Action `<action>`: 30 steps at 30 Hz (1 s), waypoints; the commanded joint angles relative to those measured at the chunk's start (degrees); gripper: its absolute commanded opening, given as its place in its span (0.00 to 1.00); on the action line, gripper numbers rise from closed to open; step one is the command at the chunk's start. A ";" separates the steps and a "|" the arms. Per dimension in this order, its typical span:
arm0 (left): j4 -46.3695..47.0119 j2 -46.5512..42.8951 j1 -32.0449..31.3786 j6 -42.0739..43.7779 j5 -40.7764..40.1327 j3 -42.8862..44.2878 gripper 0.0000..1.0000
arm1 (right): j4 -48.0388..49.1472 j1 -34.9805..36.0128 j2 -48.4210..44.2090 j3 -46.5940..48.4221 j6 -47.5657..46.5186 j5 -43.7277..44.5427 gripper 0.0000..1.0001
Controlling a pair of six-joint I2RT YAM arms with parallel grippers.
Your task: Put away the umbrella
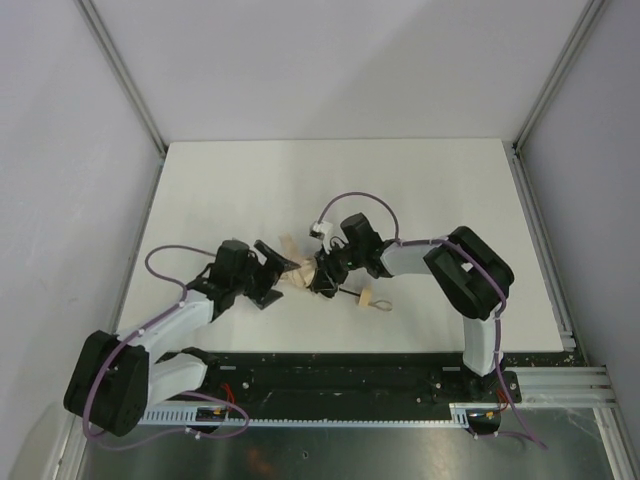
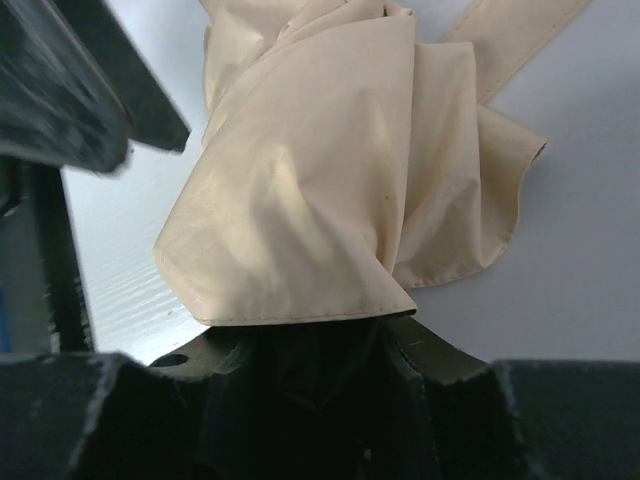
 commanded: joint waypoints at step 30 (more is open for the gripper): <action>11.67 7.32 -6.67 -5.42 0.42 0.81 0.90 | -5.08 -1.32 -13.60 -2.73 10.59 -7.00 0.00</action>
